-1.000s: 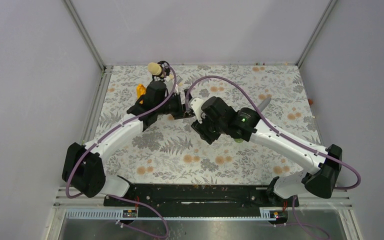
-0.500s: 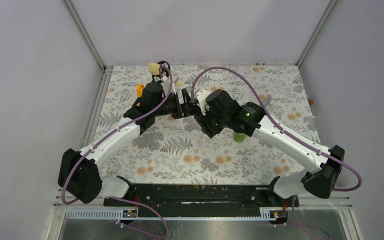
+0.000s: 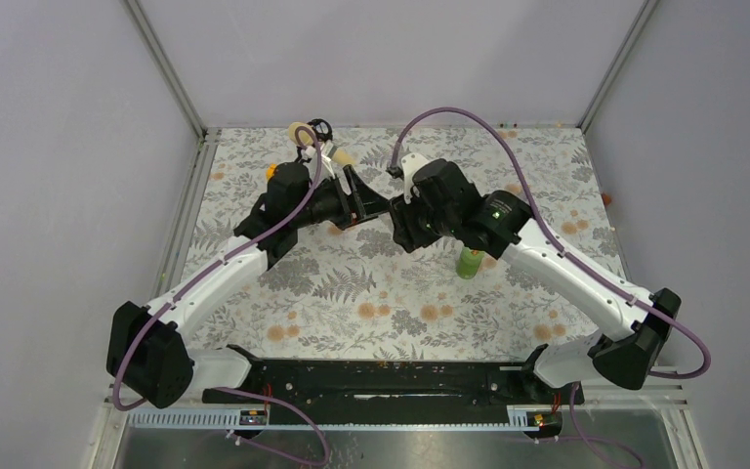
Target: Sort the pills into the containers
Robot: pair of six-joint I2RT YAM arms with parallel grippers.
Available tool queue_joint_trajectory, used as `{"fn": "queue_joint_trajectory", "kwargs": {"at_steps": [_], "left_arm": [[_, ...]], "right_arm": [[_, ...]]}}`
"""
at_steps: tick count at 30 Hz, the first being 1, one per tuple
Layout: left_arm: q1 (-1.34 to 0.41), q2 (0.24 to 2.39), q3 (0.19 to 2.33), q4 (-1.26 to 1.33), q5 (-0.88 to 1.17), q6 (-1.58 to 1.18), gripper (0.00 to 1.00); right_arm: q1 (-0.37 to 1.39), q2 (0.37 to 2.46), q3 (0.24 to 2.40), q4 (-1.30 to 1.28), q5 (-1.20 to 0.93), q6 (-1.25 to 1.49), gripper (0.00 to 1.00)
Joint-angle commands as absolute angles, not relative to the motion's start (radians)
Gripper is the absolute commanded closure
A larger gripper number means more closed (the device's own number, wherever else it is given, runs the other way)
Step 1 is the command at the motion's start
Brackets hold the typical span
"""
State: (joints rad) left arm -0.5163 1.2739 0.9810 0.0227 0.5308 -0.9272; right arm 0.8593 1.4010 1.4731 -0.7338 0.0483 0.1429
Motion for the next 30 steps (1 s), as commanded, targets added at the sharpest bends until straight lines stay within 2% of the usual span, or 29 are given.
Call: {"fn": "queue_joint_trajectory", "kwargs": {"at_steps": [1,9,11,13,17,20,25,29,30], "left_arm": [[-0.515,1.25,0.986,0.086,0.539,-0.965,0.34],[-0.516,1.229,0.978,0.059,0.516,-0.995,0.35],[-0.515,1.215,0.955,0.098,0.516,-1.04,0.38],[-0.515,1.202,0.931,0.144,0.516,-1.076,0.47],[-0.515,1.195,0.917,0.179,0.527,-1.117,0.57],[-0.515,1.195,0.917,0.193,0.536,-1.147,0.62],[-0.515,1.207,0.906,0.234,0.561,-1.225,0.81],[-0.517,1.21,0.902,0.24,0.565,-1.242,0.85],[-0.517,1.21,0.903,0.239,0.565,-1.24,0.82]], "right_arm": [[0.838,1.364,1.53,-0.695,0.069,0.193,0.66],[0.812,1.366,1.558,-0.698,0.037,0.231,0.65],[0.812,1.369,1.564,-0.698,0.021,0.242,0.65],[0.811,1.369,1.565,-0.699,0.005,0.249,0.65],[0.811,1.368,1.563,-0.694,0.003,0.261,0.65],[0.811,1.371,1.565,-0.692,0.002,0.263,0.65],[0.811,1.38,1.563,-0.69,0.003,0.263,0.65],[0.811,1.386,1.562,-0.692,0.003,0.261,0.65],[0.811,1.388,1.564,-0.692,0.003,0.261,0.65]]}}
